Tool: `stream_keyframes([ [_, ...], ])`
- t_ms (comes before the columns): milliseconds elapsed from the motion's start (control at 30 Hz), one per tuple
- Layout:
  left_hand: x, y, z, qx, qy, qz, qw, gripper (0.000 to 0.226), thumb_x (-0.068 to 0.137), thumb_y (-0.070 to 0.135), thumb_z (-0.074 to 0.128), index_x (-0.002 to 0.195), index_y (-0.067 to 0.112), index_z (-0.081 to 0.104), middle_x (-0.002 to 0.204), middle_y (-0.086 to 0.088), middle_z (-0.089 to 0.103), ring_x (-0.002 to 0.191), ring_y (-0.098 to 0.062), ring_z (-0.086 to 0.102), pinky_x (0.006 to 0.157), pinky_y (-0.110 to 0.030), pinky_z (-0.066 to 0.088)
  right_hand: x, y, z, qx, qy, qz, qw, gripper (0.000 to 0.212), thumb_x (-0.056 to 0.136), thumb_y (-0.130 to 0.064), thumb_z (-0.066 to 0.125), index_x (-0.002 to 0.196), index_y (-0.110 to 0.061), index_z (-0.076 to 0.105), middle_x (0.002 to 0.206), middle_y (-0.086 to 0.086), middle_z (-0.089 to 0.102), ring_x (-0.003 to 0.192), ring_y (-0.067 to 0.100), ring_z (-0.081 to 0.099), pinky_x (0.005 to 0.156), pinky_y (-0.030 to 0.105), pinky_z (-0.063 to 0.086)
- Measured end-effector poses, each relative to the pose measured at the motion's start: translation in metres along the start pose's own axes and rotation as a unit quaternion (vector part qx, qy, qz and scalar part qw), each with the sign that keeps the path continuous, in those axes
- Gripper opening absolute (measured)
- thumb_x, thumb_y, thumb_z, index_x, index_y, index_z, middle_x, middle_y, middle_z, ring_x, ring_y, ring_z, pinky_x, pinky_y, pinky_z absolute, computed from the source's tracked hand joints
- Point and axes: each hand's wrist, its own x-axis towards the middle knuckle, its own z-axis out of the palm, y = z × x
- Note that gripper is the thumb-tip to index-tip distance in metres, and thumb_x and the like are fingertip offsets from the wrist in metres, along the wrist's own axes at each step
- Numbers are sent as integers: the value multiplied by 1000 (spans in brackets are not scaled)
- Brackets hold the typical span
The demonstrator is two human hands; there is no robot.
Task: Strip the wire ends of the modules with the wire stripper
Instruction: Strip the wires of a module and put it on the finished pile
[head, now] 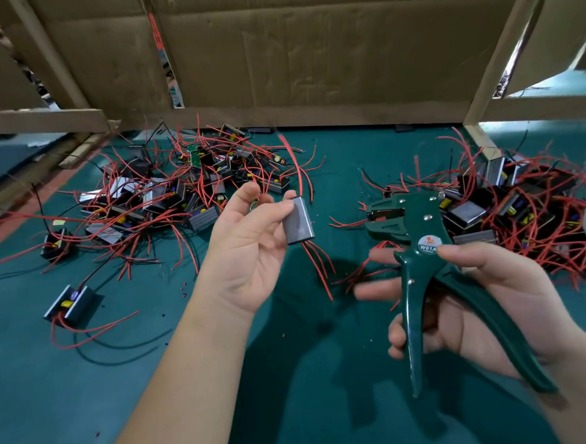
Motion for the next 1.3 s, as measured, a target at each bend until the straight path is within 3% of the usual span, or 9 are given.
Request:
stream_keyframes([
  [133,-1,0,0,-30,1,-21,999,27,69,-4,57,80,20,53,67,4,56,68,-9,61,68,-22,50,0,1,-3,16,-45,-31,998,83,44,-32,86,115,5,62,91,31,64,60,44,61,58,49,53],
  [333,-2,-10,3,-36,-5,-52,998,28,66,-1,57,82,21,54,65,3,58,64,-7,55,61,-18,51,10,17,5,47,-70,-64,994,68,47,-32,84,106,-3,69,127,26,53,62,42,62,63,51,53],
  [467,-5,-21,8,-8,-9,-63,998,27,74,-6,55,83,19,54,71,0,54,66,-9,53,58,-16,52,11,20,8,67,-205,-44,975,54,81,-27,63,125,2,54,126,21,57,78,39,63,77,49,51],
  [567,-8,-26,6,155,-23,11,988,27,91,-8,47,83,17,55,79,1,50,74,-12,53,74,-27,51,12,19,7,73,-210,-23,975,57,89,-22,54,136,8,40,116,21,62,85,39,62,81,49,49],
  [700,-13,-25,-1,589,-36,203,782,35,85,8,47,81,41,60,98,17,51,102,-8,48,97,-34,32,13,18,0,68,-210,-46,974,66,83,-25,61,137,6,40,127,17,57,79,39,63,80,52,50],
  [767,-17,-23,2,618,-106,207,751,39,74,13,45,80,49,58,109,23,53,116,-6,43,105,-38,26,14,17,-3,91,-212,-53,972,67,81,-25,64,136,6,42,131,18,54,78,40,62,79,53,50],
  [867,-21,-25,3,607,-209,163,749,36,74,13,50,88,42,67,112,34,55,121,1,43,110,-40,27,15,15,-2,122,-218,-54,967,61,84,-23,60,135,6,44,130,22,52,81,42,60,82,55,48],
  [967,-21,-28,2,556,-257,141,778,21,86,16,56,101,26,67,107,18,66,107,2,58,98,-19,40,14,11,0,178,-222,-53,957,64,90,-19,53,142,9,29,133,27,47,87,45,57,88,58,44],
  [1300,-22,-33,5,473,-252,108,838,10,91,16,54,88,23,61,74,7,65,71,-9,61,70,-28,51,14,11,-5,164,-210,-68,962,52,91,-29,45,129,7,46,120,23,56,92,37,56,79,46,24],
])
